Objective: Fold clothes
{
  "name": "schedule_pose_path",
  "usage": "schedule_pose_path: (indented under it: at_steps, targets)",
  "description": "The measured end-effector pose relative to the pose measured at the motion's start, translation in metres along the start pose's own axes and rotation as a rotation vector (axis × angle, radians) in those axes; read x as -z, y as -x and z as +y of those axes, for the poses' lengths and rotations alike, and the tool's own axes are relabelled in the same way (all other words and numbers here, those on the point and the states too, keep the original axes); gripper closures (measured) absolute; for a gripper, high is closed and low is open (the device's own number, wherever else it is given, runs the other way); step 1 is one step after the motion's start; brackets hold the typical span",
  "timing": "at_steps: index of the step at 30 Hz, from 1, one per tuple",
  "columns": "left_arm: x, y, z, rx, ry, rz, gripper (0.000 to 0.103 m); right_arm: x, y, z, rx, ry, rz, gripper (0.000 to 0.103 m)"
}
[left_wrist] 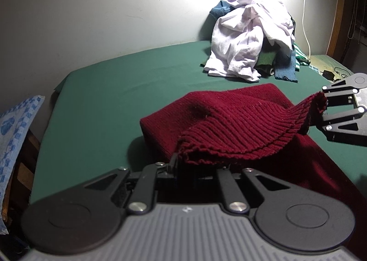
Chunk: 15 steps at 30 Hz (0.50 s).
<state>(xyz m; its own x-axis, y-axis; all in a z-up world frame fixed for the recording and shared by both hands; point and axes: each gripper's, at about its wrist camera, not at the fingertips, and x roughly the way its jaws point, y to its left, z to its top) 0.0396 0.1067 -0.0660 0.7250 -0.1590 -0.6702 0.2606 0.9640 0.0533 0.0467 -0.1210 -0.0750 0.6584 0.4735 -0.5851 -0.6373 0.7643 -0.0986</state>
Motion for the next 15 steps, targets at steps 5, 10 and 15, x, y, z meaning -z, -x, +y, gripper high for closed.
schedule_pose_path:
  at_steps: [5,10,15]
  targets:
    - [0.007,0.003,-0.002,0.000,-0.011,0.012,0.095,0.003,0.005,0.003,-0.003,0.008,0.007,0.092]
    - [0.010,0.013,-0.005,0.008,-0.015,0.003,0.095,0.007,0.011,0.009,-0.006,0.033,0.015,0.093]
    - [0.016,0.016,-0.010,0.012,-0.032,0.015,0.095,0.013,0.014,0.018,-0.009,0.064,0.036,0.092]
